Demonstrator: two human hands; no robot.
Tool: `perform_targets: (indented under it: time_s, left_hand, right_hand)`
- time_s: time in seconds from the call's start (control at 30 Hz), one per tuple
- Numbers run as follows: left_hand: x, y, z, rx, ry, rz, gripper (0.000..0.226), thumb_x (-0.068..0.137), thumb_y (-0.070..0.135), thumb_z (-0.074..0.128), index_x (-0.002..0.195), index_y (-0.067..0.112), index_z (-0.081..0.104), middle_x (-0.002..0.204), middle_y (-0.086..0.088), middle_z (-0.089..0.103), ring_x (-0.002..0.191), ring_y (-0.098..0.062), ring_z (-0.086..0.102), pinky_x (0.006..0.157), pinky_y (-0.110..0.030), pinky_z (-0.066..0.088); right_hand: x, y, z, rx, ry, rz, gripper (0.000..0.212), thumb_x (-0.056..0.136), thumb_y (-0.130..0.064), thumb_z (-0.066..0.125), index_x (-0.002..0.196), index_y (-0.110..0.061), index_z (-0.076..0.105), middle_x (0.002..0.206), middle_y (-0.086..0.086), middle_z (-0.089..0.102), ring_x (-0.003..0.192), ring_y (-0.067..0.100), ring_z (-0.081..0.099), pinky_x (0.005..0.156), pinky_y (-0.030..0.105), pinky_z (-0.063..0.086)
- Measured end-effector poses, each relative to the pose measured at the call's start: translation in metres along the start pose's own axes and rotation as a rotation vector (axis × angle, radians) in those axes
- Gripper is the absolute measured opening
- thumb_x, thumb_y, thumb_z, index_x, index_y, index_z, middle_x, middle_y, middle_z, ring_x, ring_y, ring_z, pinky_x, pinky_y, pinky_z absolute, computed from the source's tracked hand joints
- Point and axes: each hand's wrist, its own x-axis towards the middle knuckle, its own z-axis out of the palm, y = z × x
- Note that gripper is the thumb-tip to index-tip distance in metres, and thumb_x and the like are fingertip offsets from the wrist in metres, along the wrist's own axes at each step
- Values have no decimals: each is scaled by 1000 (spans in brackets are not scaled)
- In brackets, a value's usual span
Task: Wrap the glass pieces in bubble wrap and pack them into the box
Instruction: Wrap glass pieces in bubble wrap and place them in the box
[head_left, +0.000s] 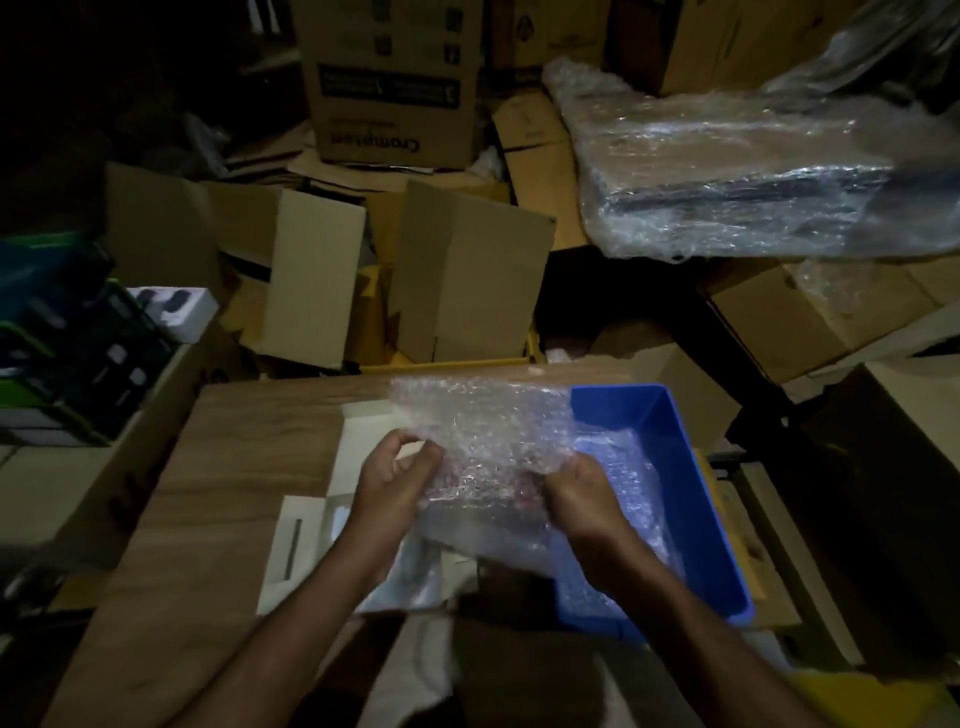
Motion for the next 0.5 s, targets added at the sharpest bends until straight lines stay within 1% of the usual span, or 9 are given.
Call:
perform_targets:
  time_s: [0.07,0.1,0.13,0.2,0.27,0.33,0.4,0.43,0.5]
  left_hand:
    - [-1,-12,-17,-87,92,-187,23,98,12,64,120,9,59,108,-23,73,93,-31,70,86,-51,57]
    - [-1,-17,-26,-94,146,-227,26,97,14,65,122,12,57,112,-24,71,98,-31,68,91,-54,56]
    - [0,-21,-35,-55,187,-238,29,97,20,67,123,15,54,114,-21,69,100,-28,67,91,-54,55]
    - [-2,-24,-52,70,217,-251,34,97,32,66,124,23,48,109,-3,66,93,-17,66,77,-43,56]
    - [-4,-24,-72,59,147,-302,36,97,36,66,125,31,43,102,3,69,79,-13,67,63,-31,52]
    - [-10,-29,-96,22,-34,-330,46,90,39,75,127,39,47,105,-1,77,83,-13,75,61,-25,54]
    - [-17,-30,-114,44,-217,-274,61,77,29,88,129,38,59,114,-2,77,99,-11,75,70,-20,57]
    - [-20,-30,-119,66,-264,-235,64,72,19,92,128,33,64,115,-3,76,103,-12,74,75,-21,58]
    - [-20,-30,-124,155,-255,-173,65,64,5,93,122,24,70,105,-1,75,96,-11,73,77,-22,58]
  right_hand:
    - [1,5,22,42,-10,259,19,96,-13,65,99,4,75,86,22,73,69,26,67,59,30,52]
    - [0,9,31,46,-32,298,23,97,-15,65,102,6,74,88,23,74,71,26,68,61,30,52]
    - [-1,14,40,30,-28,286,23,97,-16,67,105,5,73,90,22,76,74,24,70,62,28,52]
    - [-7,28,55,28,47,198,26,94,-11,72,117,-1,63,94,12,78,71,13,73,60,22,55]
    - [-14,40,63,-38,118,133,55,88,-8,78,131,-9,44,112,8,68,75,2,72,65,17,56]
    - [-18,49,66,-162,100,66,70,85,-6,80,137,-20,36,124,4,59,99,7,70,84,27,59]
    - [-18,50,67,-246,-18,11,69,84,0,79,140,-21,45,130,7,62,116,25,66,99,46,55]
    - [-17,48,69,-298,-90,-14,67,83,2,79,140,-18,51,131,7,64,119,27,65,103,48,54]
    - [-15,47,72,-439,-181,-64,69,78,5,82,139,-16,57,128,-1,68,119,15,66,102,36,55]
